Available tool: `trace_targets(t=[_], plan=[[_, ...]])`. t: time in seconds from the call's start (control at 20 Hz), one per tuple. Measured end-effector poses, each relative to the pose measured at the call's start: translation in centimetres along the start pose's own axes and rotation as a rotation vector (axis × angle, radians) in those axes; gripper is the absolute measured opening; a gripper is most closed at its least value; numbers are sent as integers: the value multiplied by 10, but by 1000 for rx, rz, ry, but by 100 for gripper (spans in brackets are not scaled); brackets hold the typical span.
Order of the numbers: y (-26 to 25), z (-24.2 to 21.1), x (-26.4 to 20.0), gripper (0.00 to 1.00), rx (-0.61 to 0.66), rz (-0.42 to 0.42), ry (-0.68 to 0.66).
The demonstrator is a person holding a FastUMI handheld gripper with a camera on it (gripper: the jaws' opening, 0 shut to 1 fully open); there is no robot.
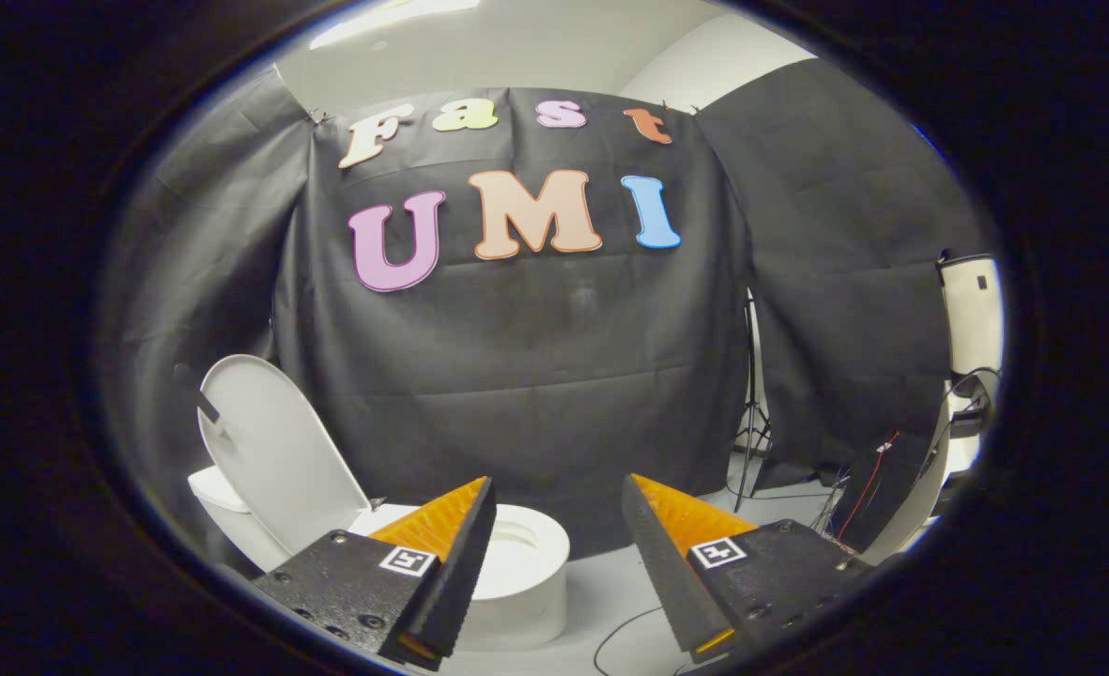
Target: Open the toilet lid.
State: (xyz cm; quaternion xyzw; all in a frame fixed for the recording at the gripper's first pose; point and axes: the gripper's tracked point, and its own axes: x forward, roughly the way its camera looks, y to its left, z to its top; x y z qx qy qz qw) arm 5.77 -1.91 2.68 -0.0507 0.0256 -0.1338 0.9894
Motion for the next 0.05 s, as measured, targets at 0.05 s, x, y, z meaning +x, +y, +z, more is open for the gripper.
trace_targets(t=[0.05], plan=[[0, 0, 0, 84, 0, -2, 1]])
